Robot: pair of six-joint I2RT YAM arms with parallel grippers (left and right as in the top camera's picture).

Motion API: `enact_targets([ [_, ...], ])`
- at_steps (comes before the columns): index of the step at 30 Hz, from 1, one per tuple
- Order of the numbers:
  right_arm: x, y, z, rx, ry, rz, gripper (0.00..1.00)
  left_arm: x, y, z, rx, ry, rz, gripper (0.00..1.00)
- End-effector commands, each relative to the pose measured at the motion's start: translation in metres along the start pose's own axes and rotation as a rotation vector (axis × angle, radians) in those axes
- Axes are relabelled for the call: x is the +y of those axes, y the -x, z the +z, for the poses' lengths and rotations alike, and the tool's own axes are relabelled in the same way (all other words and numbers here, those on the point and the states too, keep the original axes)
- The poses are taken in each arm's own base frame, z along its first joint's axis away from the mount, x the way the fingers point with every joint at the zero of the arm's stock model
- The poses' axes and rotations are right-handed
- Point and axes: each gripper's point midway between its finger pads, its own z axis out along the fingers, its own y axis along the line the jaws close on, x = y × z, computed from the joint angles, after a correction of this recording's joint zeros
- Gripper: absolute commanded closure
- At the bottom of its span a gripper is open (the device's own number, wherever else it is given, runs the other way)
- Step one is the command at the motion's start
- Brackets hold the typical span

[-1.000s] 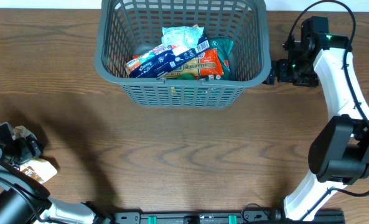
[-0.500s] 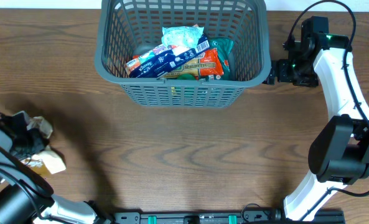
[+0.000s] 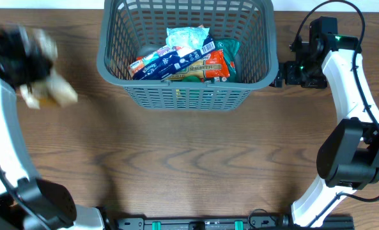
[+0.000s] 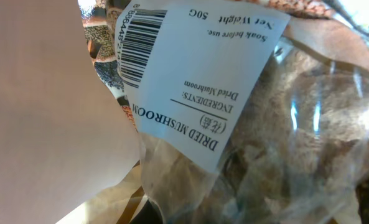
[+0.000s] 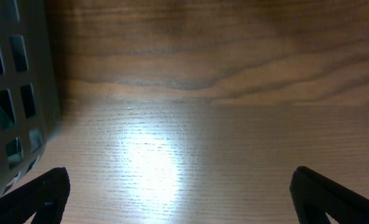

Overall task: Pack container
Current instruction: 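Lift the mushroom bag over the basket and drop it inside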

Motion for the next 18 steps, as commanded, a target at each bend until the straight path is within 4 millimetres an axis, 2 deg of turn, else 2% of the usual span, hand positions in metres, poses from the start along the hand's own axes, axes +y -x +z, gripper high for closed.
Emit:
enact_targets([
  [1, -0.001, 0.000, 0.000, 0.000, 0.004, -0.017, 0.01, -0.069, 0.053, -0.059, -0.181, -0.125, 0.047, 0.94],
  [3, -0.001, 0.000, 0.000, 0.000, 0.004, -0.017, 0.01, -0.116, 0.069, -0.084, -0.258, -0.191, 0.207, 0.94],
  [5, -0.001, 0.001, 0.000, -0.003, 0.003, -0.017, 0.01, -0.167, 0.072, -0.101, -0.321, -0.260, 0.405, 0.94],
  [8, -0.001, 0.003, 0.000, -0.012, 0.003, -0.018, 0.01, -0.240, 0.061, -0.114, -0.417, -0.357, 0.730, 0.95],
  [11, -0.002, 0.004, 0.000, -0.016, 0.002, -0.018, 0.01, -0.294, 0.037, -0.111, -0.482, -0.409, 1.096, 0.94],
  [13, -0.002, 0.004, 0.000, -0.016, 0.003, -0.018, 0.01, -0.316, 0.022, -0.101, -0.498, -0.427, 1.285, 0.94],
  [15, -0.002, 0.004, 0.000, -0.015, 0.003, -0.018, 0.01, -0.328, 0.013, -0.084, -0.482, -0.444, 1.366, 0.93],
  [18, -0.001, 0.004, 0.000, -0.016, 0.003, -0.018, 0.01, -0.334, 0.000, -0.039, -0.396, -0.466, 1.395, 0.94],
])
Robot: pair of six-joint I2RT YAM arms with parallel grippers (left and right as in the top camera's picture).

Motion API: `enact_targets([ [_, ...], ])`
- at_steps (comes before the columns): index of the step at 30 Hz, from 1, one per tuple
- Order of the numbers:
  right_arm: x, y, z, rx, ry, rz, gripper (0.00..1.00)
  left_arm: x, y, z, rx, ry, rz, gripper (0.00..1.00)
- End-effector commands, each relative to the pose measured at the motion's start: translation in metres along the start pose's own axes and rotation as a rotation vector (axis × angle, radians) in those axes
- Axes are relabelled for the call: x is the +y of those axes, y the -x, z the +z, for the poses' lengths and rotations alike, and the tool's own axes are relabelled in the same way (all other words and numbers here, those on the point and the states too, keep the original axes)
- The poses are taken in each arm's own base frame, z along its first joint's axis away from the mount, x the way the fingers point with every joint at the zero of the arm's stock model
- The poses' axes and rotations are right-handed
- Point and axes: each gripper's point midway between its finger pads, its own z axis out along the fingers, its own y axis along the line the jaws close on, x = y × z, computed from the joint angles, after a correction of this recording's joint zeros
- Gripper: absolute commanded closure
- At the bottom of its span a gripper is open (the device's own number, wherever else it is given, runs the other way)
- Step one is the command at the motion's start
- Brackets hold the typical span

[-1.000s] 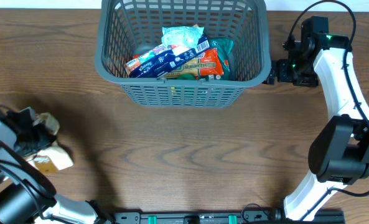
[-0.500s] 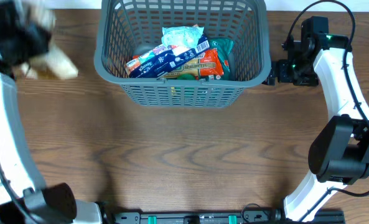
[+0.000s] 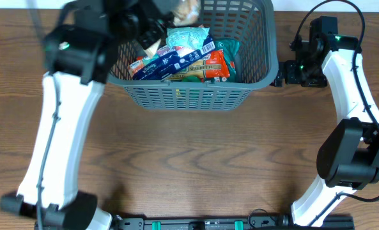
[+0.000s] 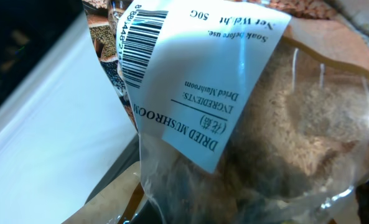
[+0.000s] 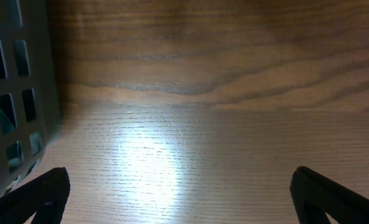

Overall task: Pack container
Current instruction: 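Lift the mushroom bag over the basket and drop it inside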

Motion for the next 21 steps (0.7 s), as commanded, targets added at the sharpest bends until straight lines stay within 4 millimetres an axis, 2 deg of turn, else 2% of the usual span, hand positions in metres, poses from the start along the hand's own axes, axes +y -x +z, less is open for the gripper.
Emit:
enact_targets([
  [1, -0.001, 0.000, 0.000, 0.000, 0.004, -0.008, 0.01, -0.005, -0.033, 0.049, 0.075, -0.067, 0.135, 0.94],
  [4, -0.001, 0.000, 0.000, 0.000, 0.004, -0.009, 0.01, -0.019, -0.068, 0.091, 0.147, -0.149, 0.129, 0.94],
  [7, -0.001, 0.000, 0.000, 0.000, 0.004, -0.009, 0.01, -0.032, -0.097, 0.123, 0.202, -0.209, 0.107, 0.94],
  [12, -0.001, 0.000, 0.000, 0.000, 0.004, -0.009, 0.01, -0.043, -0.122, 0.146, 0.249, -0.253, 0.087, 0.94],
  [13, -0.001, 0.000, 0.000, 0.000, 0.004, -0.009, 0.01, -0.044, -0.127, 0.148, 0.262, -0.254, 0.084, 0.90],
  [14, -0.001, 0.000, 0.000, 0.000, 0.004, -0.009, 0.01, -0.044, -0.130, 0.150, 0.277, -0.250, 0.084, 0.83],
  [16, -0.001, 0.000, 0.000, 0.000, 0.004, -0.009, 0.01, -0.043, -0.135, 0.149, 0.303, -0.244, 0.080, 0.63],
  [17, -0.001, 0.001, 0.000, -0.003, 0.003, -0.009, 0.01, -0.042, -0.137, 0.148, 0.316, -0.236, 0.070, 0.36],
  [18, -0.002, 0.003, 0.000, -0.011, 0.003, -0.009, 0.01, -0.039, -0.136, 0.144, 0.324, -0.218, 0.050, 0.04],
  [19, -0.002, 0.005, 0.000, -0.021, 0.002, -0.010, 0.01, -0.037, -0.133, 0.141, 0.323, -0.205, 0.035, 0.01],
  [21, -0.003, 0.014, -0.001, -0.056, -0.003, -0.013, 0.01, -0.031, -0.122, 0.131, 0.306, -0.179, 0.006, 0.01],
])
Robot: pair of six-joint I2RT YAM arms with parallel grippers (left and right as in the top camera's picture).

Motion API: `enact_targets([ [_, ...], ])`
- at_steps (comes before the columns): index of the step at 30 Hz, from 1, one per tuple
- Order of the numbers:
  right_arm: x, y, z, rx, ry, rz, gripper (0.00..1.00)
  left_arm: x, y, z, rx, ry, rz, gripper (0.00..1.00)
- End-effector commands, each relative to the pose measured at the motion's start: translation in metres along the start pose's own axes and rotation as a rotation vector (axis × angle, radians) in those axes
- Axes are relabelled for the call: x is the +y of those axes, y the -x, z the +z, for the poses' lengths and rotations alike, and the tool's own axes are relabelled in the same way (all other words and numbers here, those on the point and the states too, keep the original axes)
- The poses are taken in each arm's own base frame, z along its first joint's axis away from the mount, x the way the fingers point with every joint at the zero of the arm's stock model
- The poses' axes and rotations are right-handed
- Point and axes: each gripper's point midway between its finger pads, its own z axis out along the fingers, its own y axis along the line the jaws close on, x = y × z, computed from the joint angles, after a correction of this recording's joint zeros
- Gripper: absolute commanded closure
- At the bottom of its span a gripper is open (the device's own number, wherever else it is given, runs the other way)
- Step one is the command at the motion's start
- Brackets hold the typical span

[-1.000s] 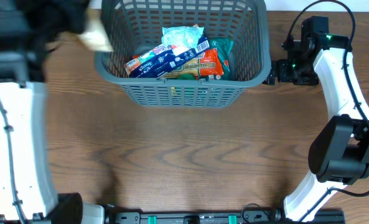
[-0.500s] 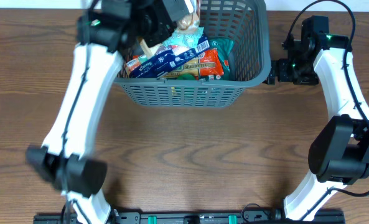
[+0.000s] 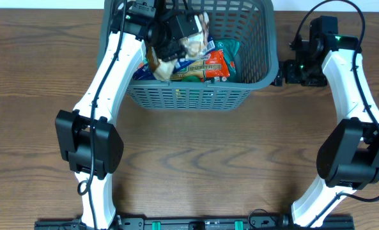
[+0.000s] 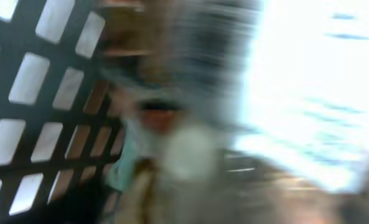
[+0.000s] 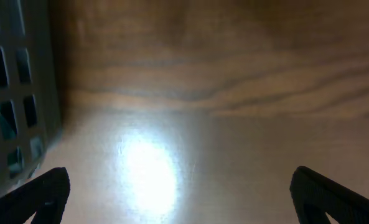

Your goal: Pack container

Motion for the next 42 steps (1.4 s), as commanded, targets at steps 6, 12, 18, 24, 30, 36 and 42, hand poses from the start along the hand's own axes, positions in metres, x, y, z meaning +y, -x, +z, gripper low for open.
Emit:
enact_targets([
  [6, -0.008, 0.072, -0.052, -0.269, -0.032, -0.023, 0.01, 0.045, 0.035, -0.121, -0.099, 0.313, -0.167, 0.01],
  [12, -0.013, 0.129, -0.162, -0.549, -0.067, -0.040, 0.01, 0.080, -0.003, -0.245, -0.168, 0.614, -0.598, 0.01],
  [18, -0.013, 0.118, -0.222, -0.620, -0.092, -0.007, 0.01, 0.069, -0.087, -0.302, -0.083, 0.689, -0.959, 0.01],
  [24, -0.015, 0.079, -0.257, -0.607, -0.134, 0.039, 0.02, 0.039, -0.123, -0.296, 0.025, 0.654, -1.014, 0.01],
  [30, -0.008, 0.035, -0.282, -0.623, -0.134, 0.037, 0.02, 0.001, -0.134, -0.286, -0.007, 0.624, -1.009, 0.01],
  [36, -0.003, -0.029, -0.268, -0.615, -0.126, 0.062, 0.01, -0.048, -0.144, -0.282, -0.031, 0.572, -1.002, 0.01],
  [42, 0.000, -0.108, -0.210, -0.588, -0.109, 0.116, 0.01, -0.088, -0.153, -0.292, -0.073, 0.594, -0.988, 0.01],
])
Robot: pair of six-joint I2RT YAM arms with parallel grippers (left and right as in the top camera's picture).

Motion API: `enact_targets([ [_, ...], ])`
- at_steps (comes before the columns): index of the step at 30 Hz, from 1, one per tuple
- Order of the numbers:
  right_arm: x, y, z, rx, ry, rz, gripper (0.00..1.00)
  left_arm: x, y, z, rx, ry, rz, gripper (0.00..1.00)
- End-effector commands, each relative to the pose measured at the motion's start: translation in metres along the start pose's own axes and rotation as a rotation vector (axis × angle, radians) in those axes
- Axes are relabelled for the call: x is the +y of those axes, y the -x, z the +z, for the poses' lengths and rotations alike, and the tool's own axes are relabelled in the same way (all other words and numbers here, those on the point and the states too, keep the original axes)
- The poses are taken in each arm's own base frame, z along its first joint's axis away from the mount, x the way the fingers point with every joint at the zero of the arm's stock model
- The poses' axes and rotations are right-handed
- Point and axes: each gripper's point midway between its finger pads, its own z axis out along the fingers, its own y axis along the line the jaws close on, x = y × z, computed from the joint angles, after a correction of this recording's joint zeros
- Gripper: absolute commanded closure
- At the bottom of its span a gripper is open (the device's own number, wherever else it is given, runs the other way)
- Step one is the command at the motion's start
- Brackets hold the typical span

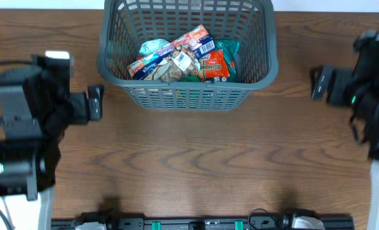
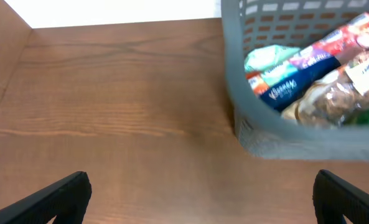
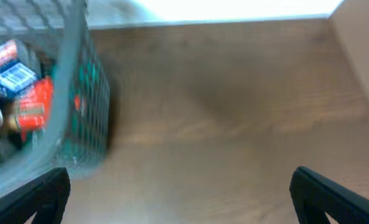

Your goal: Pack container

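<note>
The grey mesh basket [image 1: 188, 94] stands at the back middle of the table. Among the packets inside lies a clear bag of dried mushrooms [image 1: 174, 68] with a white label, also seen in the left wrist view [image 2: 335, 99]. Beside it are a blue tissue pack [image 1: 147, 64], an orange packet [image 1: 216, 64] and a green packet [image 1: 227, 46]. My left gripper [image 1: 96, 102] hangs left of the basket, open and holding nothing [image 2: 203, 200]. My right gripper [image 1: 318, 83] is right of the basket, also open and holding nothing [image 3: 179, 196].
Wooden tabletop [image 1: 195, 160] spreads in front of the basket and to both sides. A pale wall edge [image 2: 116, 12] runs behind the table. The right wrist view is blurred; the basket wall [image 3: 84, 106] shows at its left.
My left gripper was inside the basket with the mushroom bag; now it is open, outside and left of the basket, and the bag lies in it. The right gripper now sits farther right and nearer.
My left gripper held the dried mushroom bag over the table's left side. Then it was at the basket's back left corner, then down inside the basket. Now the bag rests among the packets and both arms are back from the basket.
</note>
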Motion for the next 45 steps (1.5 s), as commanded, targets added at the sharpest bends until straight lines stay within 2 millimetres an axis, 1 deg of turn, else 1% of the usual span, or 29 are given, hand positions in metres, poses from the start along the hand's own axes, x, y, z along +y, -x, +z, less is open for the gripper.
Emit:
enact_targets([
  [1, -0.002, -0.062, 0.006, 0.042, -0.011, 0.064, 0.01, -0.003, -0.016, -0.018, -0.048, -0.008, -0.006, 0.01],
  [4, 0.005, -0.109, 0.007, 0.024, 0.029, 0.069, 0.01, -0.005, -0.030, -0.033, -0.098, -0.004, -0.005, 0.01],
  [5, 0.007, -0.119, 0.006, 0.004, 0.037, 0.069, 0.01, -0.005, -0.036, -0.037, -0.109, -0.003, -0.001, 0.01],
  [6, 0.007, -0.126, 0.004, -0.022, 0.039, 0.068, 0.01, -0.007, -0.041, -0.040, -0.118, -0.007, 0.022, 0.01],
  [9, 0.010, -0.127, -0.010, -0.145, 0.055, 0.066, 0.01, -0.019, -0.053, -0.044, -0.162, -0.063, 0.081, 0.01],
  [13, 0.008, -0.123, -0.031, -0.247, 0.048, 0.063, 0.01, -0.043, -0.069, -0.041, -0.178, -0.190, 0.095, 0.02],
  [15, 0.008, -0.123, -0.035, -0.265, 0.048, 0.063, 0.01, -0.048, -0.074, -0.036, -0.184, -0.217, 0.119, 0.01],
  [19, 0.010, -0.130, -0.033, -0.234, 0.056, 0.063, 0.01, -0.059, -0.080, -0.028, -0.191, -0.254, 0.176, 0.01],
  [22, 0.011, -0.140, -0.031, -0.195, 0.062, 0.067, 0.01, -0.060, -0.086, -0.023, -0.175, -0.245, 0.234, 0.01],
  [24, 0.011, -0.147, -0.030, -0.166, 0.061, 0.068, 0.01, -0.057, -0.087, -0.021, -0.170, -0.223, 0.233, 0.01],
  [34, 0.011, -0.185, -0.027, -0.008, 0.056, 0.074, 0.01, -0.057, -0.089, -0.020, -0.161, -0.225, 0.233, 0.01],
  [45, 0.011, -0.185, -0.027, -0.010, 0.056, 0.074, 0.01, -0.057, -0.089, -0.020, -0.161, -0.225, 0.233, 0.01],
])
